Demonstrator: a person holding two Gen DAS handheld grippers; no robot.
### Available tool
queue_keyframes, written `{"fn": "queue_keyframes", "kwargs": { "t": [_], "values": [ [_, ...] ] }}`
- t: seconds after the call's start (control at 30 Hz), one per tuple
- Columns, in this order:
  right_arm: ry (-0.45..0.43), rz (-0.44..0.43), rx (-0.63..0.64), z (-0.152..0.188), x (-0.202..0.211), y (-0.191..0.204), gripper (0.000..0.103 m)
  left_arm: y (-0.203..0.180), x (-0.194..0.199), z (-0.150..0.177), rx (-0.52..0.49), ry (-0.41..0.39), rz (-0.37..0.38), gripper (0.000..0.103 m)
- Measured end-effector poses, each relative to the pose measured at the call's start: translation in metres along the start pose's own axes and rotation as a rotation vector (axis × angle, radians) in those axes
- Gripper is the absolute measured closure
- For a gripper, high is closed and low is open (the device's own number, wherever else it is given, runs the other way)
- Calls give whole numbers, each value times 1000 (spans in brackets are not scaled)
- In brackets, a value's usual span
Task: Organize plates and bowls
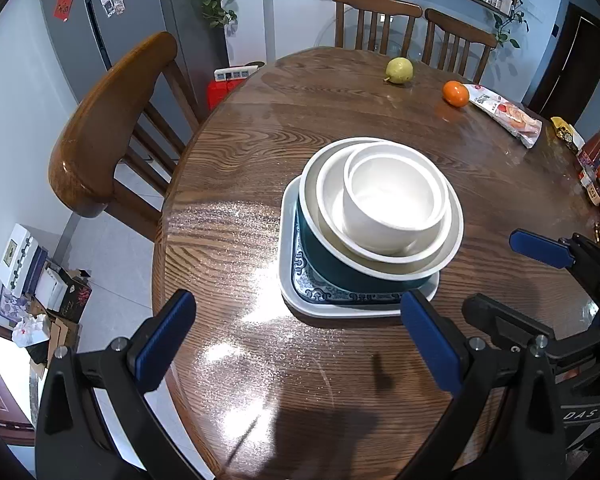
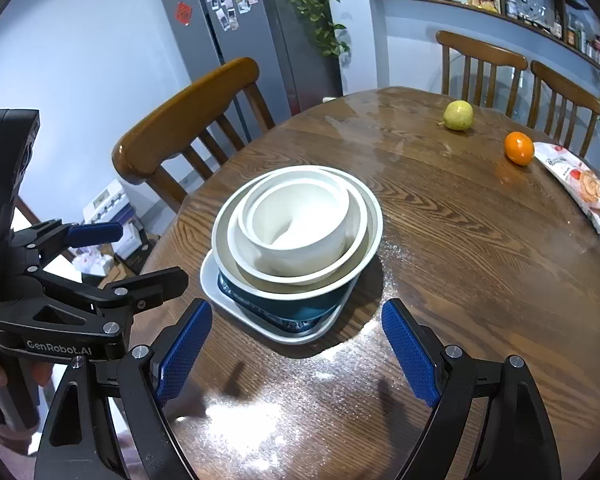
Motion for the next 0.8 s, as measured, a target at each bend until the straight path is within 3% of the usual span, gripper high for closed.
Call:
{"fn": "queue_keyframes", "kwargs": {
  "t": [0.8],
  "values": [
    [6, 3, -3, 0, -4, 2, 16, 4, -4, -2, -1, 6, 5, 1]
  ]
}}
Point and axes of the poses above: each gripper's, at about its wrist camera, not at the fingertips, and x roughly against the way its jaws point, y to its left, z to its underside, the point moved 5 cm from there along -x, roughly the way its jaws point, and after that the axes turned 12 degrees about x, right-handed, at the moved point
